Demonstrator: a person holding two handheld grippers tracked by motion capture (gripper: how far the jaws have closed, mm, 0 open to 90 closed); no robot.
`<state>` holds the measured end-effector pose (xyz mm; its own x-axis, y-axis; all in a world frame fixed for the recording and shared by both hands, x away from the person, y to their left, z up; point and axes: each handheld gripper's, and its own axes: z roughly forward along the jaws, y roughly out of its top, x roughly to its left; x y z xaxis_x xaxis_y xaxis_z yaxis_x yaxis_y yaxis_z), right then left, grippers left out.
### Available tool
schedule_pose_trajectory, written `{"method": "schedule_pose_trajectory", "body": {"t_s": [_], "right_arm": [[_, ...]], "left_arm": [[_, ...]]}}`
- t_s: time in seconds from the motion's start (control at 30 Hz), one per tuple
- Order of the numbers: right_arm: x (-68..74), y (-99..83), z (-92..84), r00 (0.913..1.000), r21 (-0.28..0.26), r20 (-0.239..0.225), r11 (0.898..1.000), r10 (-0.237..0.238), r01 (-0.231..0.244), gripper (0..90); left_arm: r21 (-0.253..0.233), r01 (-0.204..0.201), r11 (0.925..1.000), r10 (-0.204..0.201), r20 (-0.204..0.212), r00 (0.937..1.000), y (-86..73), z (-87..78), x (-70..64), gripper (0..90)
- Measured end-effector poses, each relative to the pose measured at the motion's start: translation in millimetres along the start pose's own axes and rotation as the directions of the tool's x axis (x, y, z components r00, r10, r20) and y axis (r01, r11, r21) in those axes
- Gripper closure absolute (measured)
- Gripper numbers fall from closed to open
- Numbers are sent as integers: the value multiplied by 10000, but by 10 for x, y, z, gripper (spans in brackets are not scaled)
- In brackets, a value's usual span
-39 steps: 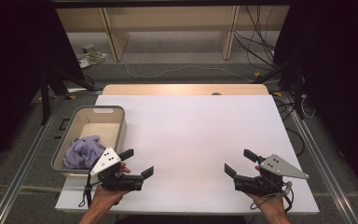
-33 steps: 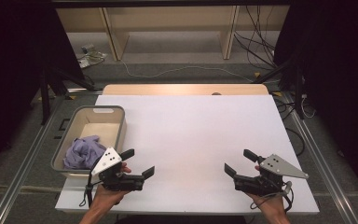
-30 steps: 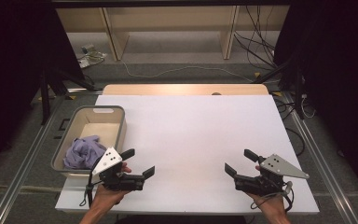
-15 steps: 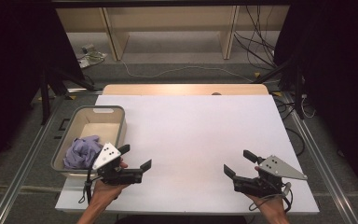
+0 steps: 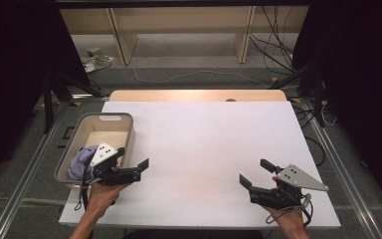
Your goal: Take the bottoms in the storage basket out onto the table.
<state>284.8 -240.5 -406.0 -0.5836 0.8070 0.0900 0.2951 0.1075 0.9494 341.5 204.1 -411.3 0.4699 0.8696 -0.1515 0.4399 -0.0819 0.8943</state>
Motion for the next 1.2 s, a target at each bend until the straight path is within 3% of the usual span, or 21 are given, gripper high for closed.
{"method": "schedule_pose_trajectory", "body": {"t_s": [0.2,0.37,0.43,0.5,0.53,0.67,0.77,0.8,0.9,1.07,1.2], "right_arm": [[-1,-2,9,10000,35,74,10000,16,-16,160],[-2,-2,8,10000,41,78,10000,-6,5,161],[4,-2,10,10000,72,94,10000,-32,32,161],[2,-3,14,9999,69,96,10000,-71,70,161],[-4,-4,27,10000,108,97,9999,-18,17,161],[-3,-8,43,9999,205,113,9998,-49,46,160],[-9,9,40,9996,203,181,9995,-232,229,160],[-16,14,37,9995,199,196,9995,-242,238,160],[-34,20,33,9999,209,148,9998,-67,64,160],[-25,14,59,9998,302,94,9994,-179,176,160],[10,21,69,9993,330,11,9987,-384,384,160]], "left_arm": [[274,-51,9996,61,-370,9993,31,5,62,26],[636,187,9978,-150,-586,9982,65,19,137,26],[783,-48,9969,120,-917,9957,71,34,159,27],[893,-107,9959,196,-985,9949,78,42,179,27],[997,98,9950,8,-1061,9944,91,52,233,27],[941,293,9951,-182,-1171,9930,149,30,322,28],[966,343,9947,-228,-1169,9929,196,43,356,31],[1031,274,9943,-131,-1369,9905,239,88,390,31],[1147,489,9922,-333,-1342,9904,280,135,425,31],[1608,485,9858,-248,-1465,9889,365,201,495,34],[2115,431,9764,-59,-1737,9848,411,198,591,37]]}}
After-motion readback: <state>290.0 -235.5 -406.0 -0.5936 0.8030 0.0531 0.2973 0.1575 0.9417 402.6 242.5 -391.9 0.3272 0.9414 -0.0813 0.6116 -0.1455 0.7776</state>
